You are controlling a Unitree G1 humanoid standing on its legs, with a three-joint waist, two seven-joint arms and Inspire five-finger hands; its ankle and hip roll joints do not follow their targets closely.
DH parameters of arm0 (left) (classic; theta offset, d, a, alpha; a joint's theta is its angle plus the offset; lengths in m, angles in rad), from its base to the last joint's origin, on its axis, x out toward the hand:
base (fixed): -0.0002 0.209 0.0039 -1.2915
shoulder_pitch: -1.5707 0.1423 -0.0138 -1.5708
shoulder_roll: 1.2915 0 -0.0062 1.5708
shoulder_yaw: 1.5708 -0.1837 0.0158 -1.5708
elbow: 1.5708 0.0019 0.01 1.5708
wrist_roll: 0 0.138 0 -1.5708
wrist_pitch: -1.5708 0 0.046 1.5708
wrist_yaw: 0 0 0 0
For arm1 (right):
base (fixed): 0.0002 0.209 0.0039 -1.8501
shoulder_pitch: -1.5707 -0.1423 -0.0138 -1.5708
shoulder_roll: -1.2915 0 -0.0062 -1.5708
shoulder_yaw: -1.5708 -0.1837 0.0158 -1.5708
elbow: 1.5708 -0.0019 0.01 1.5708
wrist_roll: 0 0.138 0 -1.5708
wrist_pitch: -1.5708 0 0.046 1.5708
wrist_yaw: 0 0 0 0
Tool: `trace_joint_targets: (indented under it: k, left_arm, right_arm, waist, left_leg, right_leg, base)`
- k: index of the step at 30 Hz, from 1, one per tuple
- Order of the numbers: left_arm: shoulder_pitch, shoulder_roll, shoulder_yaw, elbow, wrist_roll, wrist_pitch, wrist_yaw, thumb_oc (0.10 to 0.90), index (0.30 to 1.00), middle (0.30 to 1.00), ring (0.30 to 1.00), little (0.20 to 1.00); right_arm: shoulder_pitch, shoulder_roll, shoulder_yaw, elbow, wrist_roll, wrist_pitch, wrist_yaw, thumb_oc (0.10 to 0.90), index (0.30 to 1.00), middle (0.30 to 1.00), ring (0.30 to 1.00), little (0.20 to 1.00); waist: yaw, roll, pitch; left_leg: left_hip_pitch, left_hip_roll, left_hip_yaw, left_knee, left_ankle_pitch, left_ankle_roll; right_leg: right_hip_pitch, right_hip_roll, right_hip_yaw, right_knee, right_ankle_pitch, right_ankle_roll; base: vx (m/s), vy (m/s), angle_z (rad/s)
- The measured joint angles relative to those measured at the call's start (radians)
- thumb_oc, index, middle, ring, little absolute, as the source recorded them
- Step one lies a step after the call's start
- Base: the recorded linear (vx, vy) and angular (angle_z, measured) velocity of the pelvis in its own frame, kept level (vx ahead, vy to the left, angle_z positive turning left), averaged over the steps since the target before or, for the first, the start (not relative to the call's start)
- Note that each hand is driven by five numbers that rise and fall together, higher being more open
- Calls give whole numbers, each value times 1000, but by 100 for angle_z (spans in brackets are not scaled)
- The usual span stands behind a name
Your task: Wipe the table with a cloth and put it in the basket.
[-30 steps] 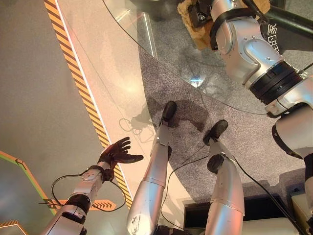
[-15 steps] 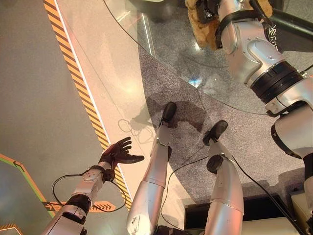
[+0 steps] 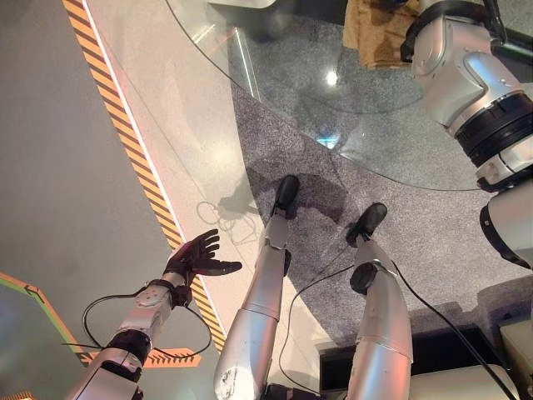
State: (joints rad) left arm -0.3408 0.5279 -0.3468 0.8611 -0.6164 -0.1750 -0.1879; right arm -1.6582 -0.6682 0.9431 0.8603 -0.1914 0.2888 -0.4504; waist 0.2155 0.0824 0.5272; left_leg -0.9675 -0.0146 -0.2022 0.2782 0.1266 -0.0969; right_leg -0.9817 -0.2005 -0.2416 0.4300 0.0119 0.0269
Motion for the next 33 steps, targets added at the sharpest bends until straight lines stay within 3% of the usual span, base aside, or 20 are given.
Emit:
trace_joint_targets:
  k: [16,33]
  left_arm:
    - [9,0,0,3,-18,-13,-35,800,900,900,900,900]
    - [17,1,6,4,-37,-10,-39,800,900,900,900,900]
  right_arm:
    - [-45,-57,-24,148,82,77,-87,100,300,300,300,200]
    - [-52,-87,-66,200,219,111,-145,100,300,300,300,200]
  waist:
    - [-3,0,0]
    - [-8,1,0]
  left_leg:
    - [10,1,37,-4,-7,10]
    - [28,6,64,-16,-7,11]
  right_leg:
    - [-2,-1,30,-19,10,7]
    - [4,5,56,-33,22,11]
  base:
    - [-5,10,-3]
    - [6,10,-3]
